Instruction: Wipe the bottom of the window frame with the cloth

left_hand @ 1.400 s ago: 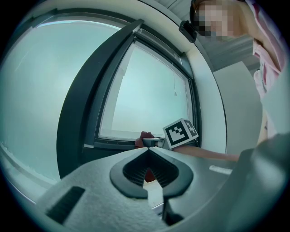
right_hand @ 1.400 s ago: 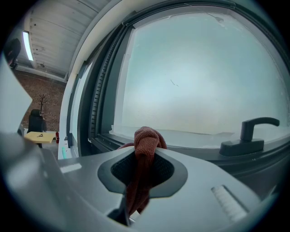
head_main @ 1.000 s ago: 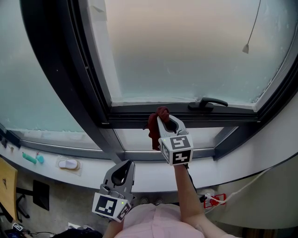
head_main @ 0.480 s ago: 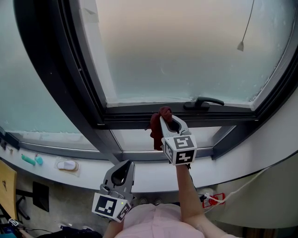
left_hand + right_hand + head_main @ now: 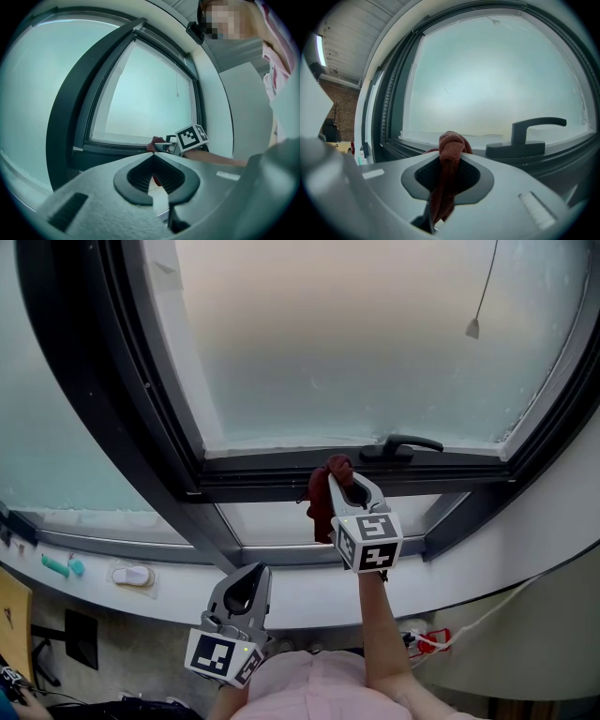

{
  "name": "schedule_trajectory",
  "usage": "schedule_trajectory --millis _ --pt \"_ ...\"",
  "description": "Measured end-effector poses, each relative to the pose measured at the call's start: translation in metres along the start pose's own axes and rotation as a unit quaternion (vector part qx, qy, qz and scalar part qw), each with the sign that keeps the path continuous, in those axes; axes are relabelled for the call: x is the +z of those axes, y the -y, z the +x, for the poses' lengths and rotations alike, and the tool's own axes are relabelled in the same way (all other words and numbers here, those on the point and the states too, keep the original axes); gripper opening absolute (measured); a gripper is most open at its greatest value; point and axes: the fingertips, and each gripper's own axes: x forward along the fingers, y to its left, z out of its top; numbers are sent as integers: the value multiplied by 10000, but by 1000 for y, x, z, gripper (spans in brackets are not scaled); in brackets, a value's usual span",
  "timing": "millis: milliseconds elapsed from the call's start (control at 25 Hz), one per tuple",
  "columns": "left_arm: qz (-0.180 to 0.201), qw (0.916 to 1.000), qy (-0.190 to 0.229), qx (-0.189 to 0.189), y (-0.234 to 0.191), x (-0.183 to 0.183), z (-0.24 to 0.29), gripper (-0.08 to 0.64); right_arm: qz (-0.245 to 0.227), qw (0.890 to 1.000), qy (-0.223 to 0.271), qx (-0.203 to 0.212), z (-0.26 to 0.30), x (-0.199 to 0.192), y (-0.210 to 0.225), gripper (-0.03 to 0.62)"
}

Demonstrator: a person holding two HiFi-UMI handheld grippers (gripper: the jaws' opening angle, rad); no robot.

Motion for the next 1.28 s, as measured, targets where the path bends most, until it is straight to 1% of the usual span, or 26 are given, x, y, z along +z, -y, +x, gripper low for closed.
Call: schedule_trajectory --millis 720,1280 --pt "96 9997 -37 -202 27 -2 23 -5 101 9995 22 -294 -19 -2 50 63" --pt "34 9999 -23 -149 39 -2 30 -5 290 9981 75 -537 -33 -4 90 63"
